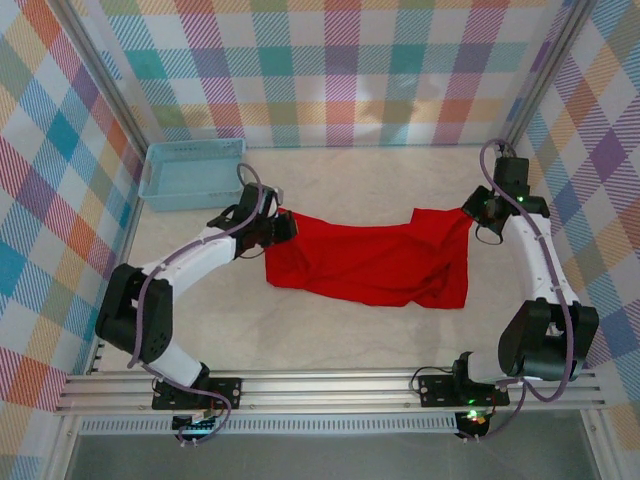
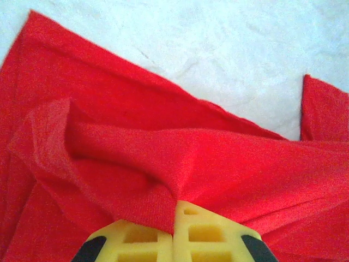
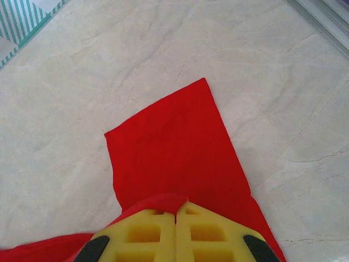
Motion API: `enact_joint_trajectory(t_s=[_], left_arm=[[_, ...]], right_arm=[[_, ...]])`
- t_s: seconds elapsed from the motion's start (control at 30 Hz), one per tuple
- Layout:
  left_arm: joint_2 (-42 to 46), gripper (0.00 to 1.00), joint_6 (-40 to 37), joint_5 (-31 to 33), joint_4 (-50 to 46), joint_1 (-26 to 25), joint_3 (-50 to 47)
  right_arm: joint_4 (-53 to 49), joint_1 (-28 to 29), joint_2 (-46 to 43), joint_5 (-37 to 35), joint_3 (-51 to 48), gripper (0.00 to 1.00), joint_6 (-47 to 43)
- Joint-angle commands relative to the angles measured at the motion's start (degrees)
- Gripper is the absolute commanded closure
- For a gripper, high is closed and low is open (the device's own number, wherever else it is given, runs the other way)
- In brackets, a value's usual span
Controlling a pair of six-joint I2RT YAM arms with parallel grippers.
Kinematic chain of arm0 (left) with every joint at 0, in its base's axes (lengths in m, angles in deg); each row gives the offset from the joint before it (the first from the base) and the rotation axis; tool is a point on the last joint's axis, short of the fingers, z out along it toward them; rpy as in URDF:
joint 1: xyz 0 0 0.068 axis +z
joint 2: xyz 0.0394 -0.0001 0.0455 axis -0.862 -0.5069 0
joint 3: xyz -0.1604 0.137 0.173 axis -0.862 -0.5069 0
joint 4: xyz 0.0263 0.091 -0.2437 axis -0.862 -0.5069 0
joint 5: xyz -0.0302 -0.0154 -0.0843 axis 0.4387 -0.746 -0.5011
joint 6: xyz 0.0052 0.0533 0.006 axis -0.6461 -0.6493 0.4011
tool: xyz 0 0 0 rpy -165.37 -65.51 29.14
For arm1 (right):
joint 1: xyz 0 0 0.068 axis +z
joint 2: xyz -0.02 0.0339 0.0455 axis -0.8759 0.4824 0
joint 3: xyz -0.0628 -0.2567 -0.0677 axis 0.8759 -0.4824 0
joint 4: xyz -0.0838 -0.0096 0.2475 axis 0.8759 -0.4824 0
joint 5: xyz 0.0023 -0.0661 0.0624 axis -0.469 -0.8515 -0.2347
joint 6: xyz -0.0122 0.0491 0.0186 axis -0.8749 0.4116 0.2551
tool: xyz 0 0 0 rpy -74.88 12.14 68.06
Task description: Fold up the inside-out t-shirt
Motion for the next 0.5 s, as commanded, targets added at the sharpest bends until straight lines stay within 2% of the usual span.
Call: enact_joint_trajectory(t_s=[0.0, 0.17, 0.37, 0.47], left_arm=[[2.2, 0.92, -1.6, 0.7, -0.6, 1.6, -1.3], [-1.6, 0.82, -1.7, -1.7, -0.4, 2.5, -0.7], [-7.6, 0.80, -1.6, -4.6, 1.0, 2.6, 1.5], [-7.7, 0.69, -1.1, -5.9, 2.5, 2.1, 1.2]], right_arm=[[-1.4, -0.9, -2.0, -1.4, 1.3, 1.00, -0.3], [-0.3, -0.9, -3.1, -0.5, -1.7, 1.00, 0.2], [0.6, -1.1, -2.4, -0.4, -3.2, 1.00, 0.0], [1.0, -1.1, -1.9, 0.0, -3.2, 1.00, -0.3]])
